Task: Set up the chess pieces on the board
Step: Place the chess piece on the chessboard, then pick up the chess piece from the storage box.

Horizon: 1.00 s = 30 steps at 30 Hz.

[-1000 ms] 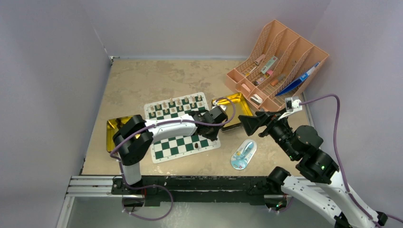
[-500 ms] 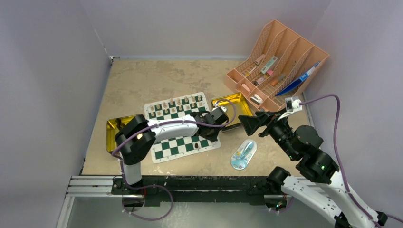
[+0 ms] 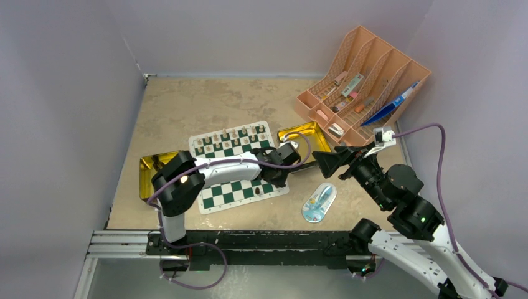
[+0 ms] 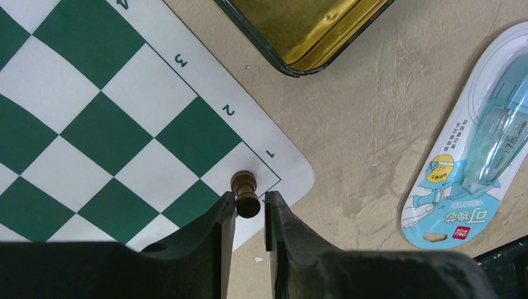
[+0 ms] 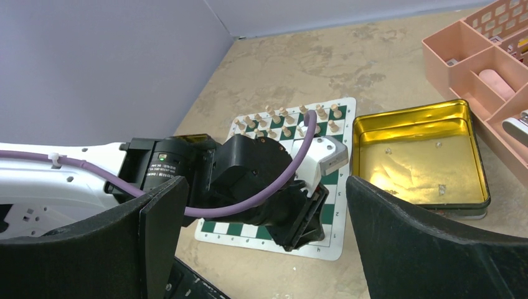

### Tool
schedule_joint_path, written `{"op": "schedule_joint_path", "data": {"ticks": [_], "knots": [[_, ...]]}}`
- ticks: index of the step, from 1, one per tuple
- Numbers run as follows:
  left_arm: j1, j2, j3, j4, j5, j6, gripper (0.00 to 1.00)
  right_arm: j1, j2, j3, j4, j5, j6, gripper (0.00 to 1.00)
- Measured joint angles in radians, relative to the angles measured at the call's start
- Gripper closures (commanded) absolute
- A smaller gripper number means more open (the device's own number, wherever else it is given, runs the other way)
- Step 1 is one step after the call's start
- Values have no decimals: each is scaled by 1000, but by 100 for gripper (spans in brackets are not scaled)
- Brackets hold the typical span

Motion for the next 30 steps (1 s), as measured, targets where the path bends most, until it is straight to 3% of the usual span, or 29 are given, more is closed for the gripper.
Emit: {"op": "schedule_joint_path", "data": {"ticks": [5, 16, 21, 30], "knots": [[-1, -1, 0, -2, -4, 2, 58, 0, 0, 0, 0, 0, 0, 1], [-1, -54, 1, -9, -6, 2, 57, 0, 0, 0, 0, -9, 0, 1], [10, -118, 30, -30, -35, -29, 51, 0, 0, 0, 0, -21, 0, 1], [227, -240, 74, -131, -87, -106, 43, 0, 24, -30, 33, -91, 2, 1]]}}
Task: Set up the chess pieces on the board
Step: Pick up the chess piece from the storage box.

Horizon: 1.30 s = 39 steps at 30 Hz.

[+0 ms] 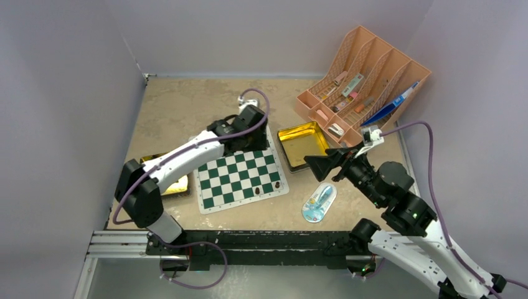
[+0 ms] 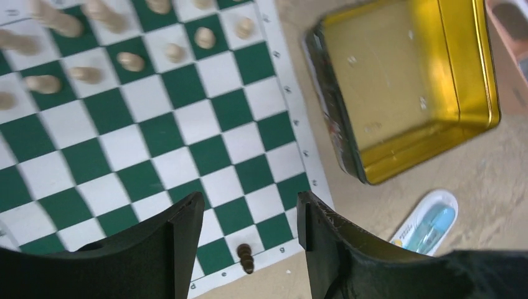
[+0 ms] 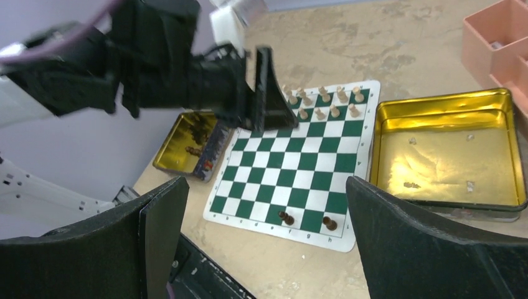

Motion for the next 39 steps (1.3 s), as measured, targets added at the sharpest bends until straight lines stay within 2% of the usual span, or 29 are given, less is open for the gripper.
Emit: {"op": "schedule_joint_path", "data": {"ticks": [7, 15, 21, 25, 32, 39], "knots": [[182, -172, -27, -74, -58, -44, 49, 0, 67, -45, 43, -80, 6, 1], [513, -369, -103, -148, -66, -43, 56, 0, 99, -117, 129, -167, 23, 1], [775, -423, -204, -183, -24, -69, 64, 0, 113, -148, 224, -224, 35, 1], [901, -411, -262, -224, -10, -125, 64, 0, 142, -175, 292, -265, 40, 1], [1023, -379, -356, -260, -16, -239, 64, 0, 206, -225, 365, -335, 43, 1], [1066, -338, -423, -151, -4, -222, 64, 0, 208, -250, 417, -359, 43, 1]]}}
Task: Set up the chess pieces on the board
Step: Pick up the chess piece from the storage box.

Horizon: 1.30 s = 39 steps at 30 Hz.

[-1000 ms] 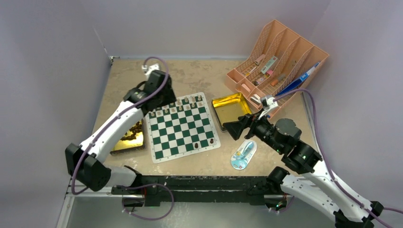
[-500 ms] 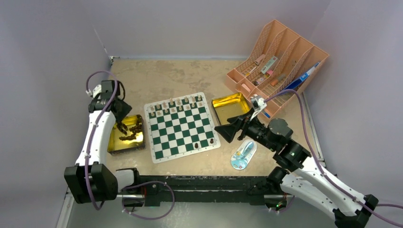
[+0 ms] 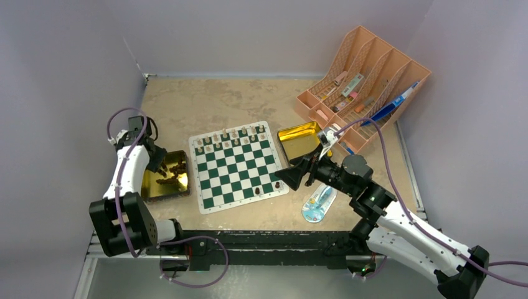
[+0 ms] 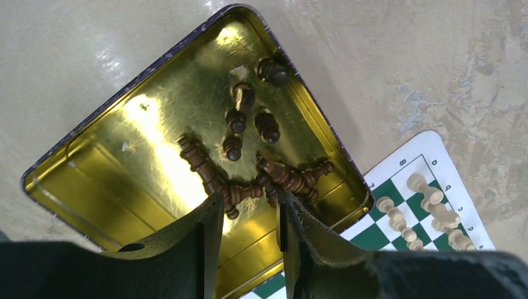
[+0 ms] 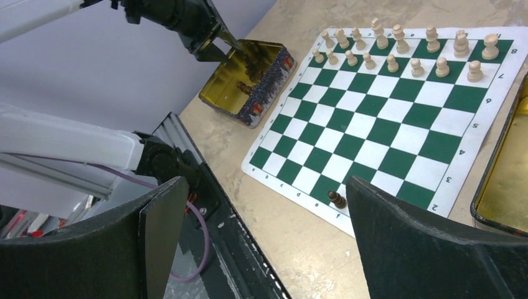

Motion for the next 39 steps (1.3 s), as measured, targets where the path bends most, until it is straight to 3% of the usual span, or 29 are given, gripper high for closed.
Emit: {"op": "schedule_joint_path", "data": {"ticks": [8, 18, 39], "knots": [[0, 121, 2, 97, 3, 92, 67, 0, -2, 1, 7, -8, -13, 1], [1, 152, 39, 150, -8, 145, 68, 0, -47, 10, 3, -13, -18, 1], [4, 248, 48, 167, -23, 142, 81, 0, -45, 39, -6, -34, -37, 1]]}}
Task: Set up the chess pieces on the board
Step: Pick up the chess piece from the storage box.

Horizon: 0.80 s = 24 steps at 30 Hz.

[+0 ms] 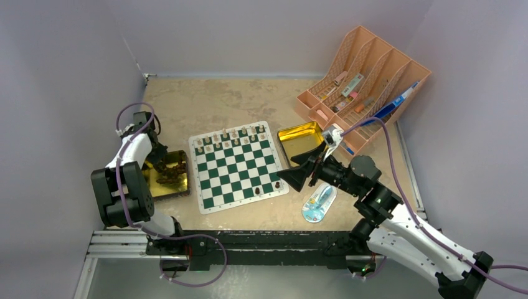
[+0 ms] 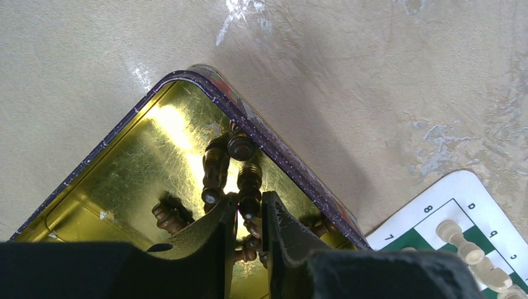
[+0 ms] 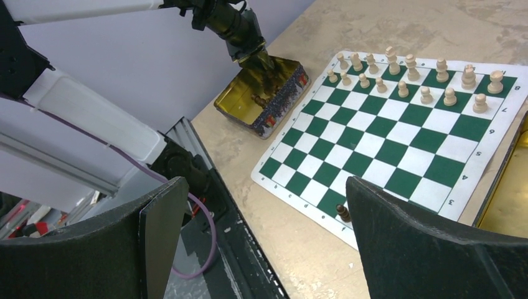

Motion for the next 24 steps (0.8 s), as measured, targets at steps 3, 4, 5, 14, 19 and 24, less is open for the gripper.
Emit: {"op": "schedule_joint_path", "data": {"ticks": [3, 4, 5, 14, 19, 24], "knots": [[0, 6, 0, -4, 0, -2, 82, 0, 7, 2, -4, -6, -5, 1], [0, 6, 0, -6, 0, -5, 82, 0, 10, 5, -8, -8, -7, 1], [0, 6, 0, -7, 2, -7, 82, 0, 14, 6, -10, -10, -8, 1], [0, 14, 9, -31, 5, -26, 93, 0, 19, 13, -25, -23, -19, 1], [0, 14, 33, -75, 3, -28, 99, 0, 19, 16, -24, -23, -19, 1], [0, -19, 56, -111, -24, -26, 99, 0, 21, 16, -27, -22, -22, 1]]}}
